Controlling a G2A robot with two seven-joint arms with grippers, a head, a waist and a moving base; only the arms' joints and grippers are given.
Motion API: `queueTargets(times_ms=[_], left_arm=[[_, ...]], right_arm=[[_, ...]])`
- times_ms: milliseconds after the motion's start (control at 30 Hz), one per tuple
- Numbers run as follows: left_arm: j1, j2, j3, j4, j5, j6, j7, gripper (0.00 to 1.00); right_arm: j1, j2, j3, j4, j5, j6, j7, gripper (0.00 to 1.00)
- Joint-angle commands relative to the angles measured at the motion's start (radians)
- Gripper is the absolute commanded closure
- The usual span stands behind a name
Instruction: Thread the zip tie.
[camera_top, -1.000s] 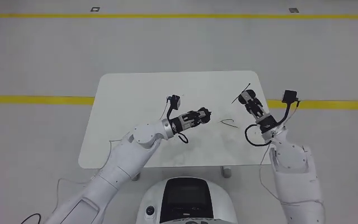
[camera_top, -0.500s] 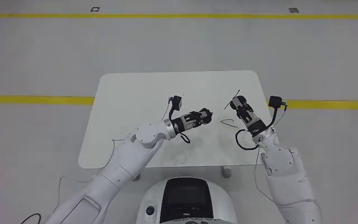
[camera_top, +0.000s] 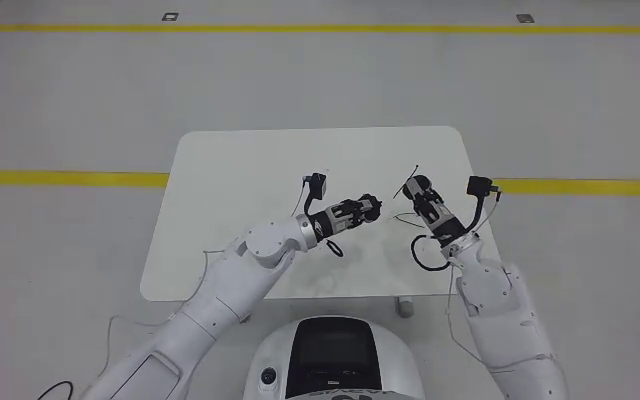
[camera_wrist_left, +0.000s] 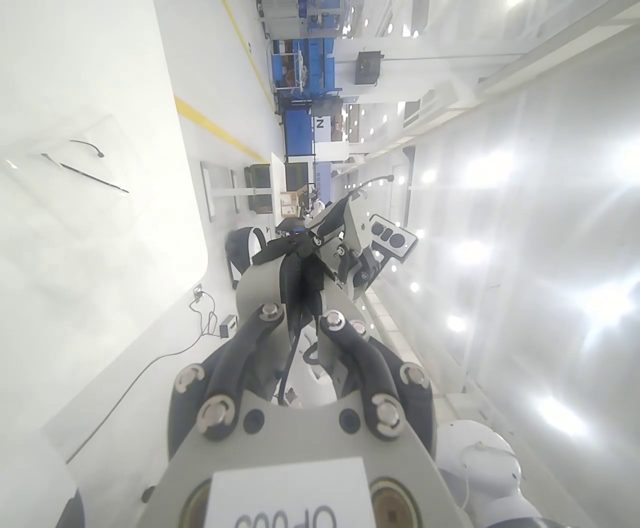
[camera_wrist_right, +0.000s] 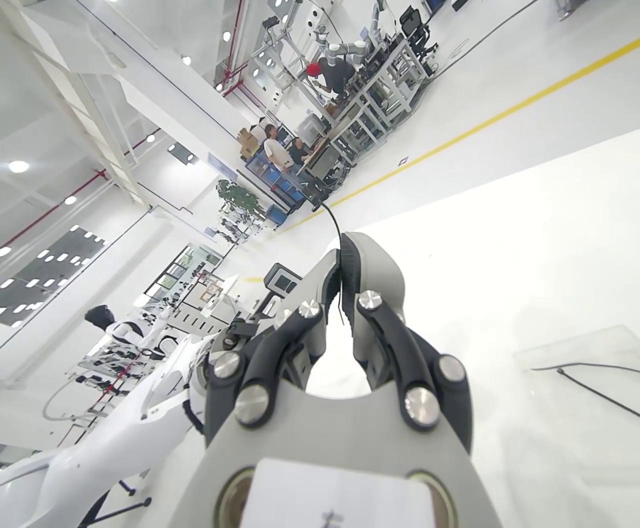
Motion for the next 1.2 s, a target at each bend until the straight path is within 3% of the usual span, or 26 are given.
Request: queueTargets(times_ms=[0,1167], left_arm=[[-0.001,0.0,0.001,0.002,-0.001,-0.001,-0.002,1.0],[-0.007,-0.004,0.01,0.012,-0.009,-0.002,-0.019,1.0]], right_arm=[[0.001,0.002,-0.003,0.001,0.007,0.0,0.005,1.0],[0.016,0.046,-0.054,-0.001,0.054,0.0,0.014,1.0]])
